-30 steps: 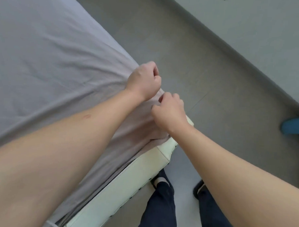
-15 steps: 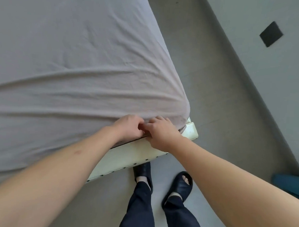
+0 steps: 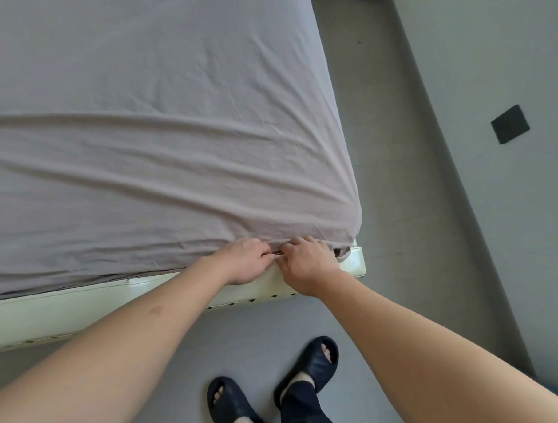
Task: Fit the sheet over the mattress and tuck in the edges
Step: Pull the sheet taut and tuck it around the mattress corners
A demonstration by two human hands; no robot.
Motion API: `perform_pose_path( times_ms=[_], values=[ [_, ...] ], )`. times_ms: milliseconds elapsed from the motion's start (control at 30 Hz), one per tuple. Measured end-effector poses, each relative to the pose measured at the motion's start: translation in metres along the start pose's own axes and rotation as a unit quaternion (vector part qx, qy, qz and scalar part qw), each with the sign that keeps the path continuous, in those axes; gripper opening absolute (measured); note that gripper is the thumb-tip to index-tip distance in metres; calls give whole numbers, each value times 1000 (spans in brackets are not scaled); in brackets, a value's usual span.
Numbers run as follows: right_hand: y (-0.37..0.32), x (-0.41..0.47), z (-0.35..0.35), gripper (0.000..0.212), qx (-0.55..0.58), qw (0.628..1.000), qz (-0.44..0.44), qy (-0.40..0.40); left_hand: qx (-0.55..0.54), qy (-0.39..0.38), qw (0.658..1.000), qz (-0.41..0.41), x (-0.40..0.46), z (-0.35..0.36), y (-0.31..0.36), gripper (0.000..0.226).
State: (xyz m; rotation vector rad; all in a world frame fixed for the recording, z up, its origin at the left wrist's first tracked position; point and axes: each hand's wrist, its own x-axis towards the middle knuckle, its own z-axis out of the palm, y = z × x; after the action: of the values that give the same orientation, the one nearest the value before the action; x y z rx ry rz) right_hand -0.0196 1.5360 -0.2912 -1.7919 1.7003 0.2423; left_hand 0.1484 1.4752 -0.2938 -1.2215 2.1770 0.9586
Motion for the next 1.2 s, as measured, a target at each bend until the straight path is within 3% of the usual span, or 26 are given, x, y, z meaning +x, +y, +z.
perform_pose_path(
  times_ms=[167, 333, 500, 667, 833, 933, 1033, 1200],
  values=[
    [-4, 16, -18, 48, 18, 996, -3, -93, 9, -34, 999, -22, 4, -9, 6, 41],
    [-7, 17, -23, 47, 18, 995, 16, -93, 28, -95, 994, -53, 13, -15, 14, 44],
    [-5, 23, -27, 51, -16, 988, 22, -151, 63, -144, 986, -59, 15, -21, 20, 42],
    [-13, 28, -40, 39, 12, 981, 34, -192, 35, -156, 985, -69, 15, -23, 20, 46],
    [-6, 40, -40, 46, -9, 965, 22, -262, 21, -199, 979, -37, 13, -29, 17, 52],
    [-9, 50, -44, 43, 52, 958, 11, -283, 7, -200, 978, -62, 15, -29, 13, 52],
    [-11, 49, -48, 43, 51, 954, 23, -293, -18, -162, 982, -95, 17, -25, 13, 46],
    [-8, 27, -17, 25, -23, 998, 18, -52, -31, 113, 987, -108, 6, -4, 16, 29]
  ],
)
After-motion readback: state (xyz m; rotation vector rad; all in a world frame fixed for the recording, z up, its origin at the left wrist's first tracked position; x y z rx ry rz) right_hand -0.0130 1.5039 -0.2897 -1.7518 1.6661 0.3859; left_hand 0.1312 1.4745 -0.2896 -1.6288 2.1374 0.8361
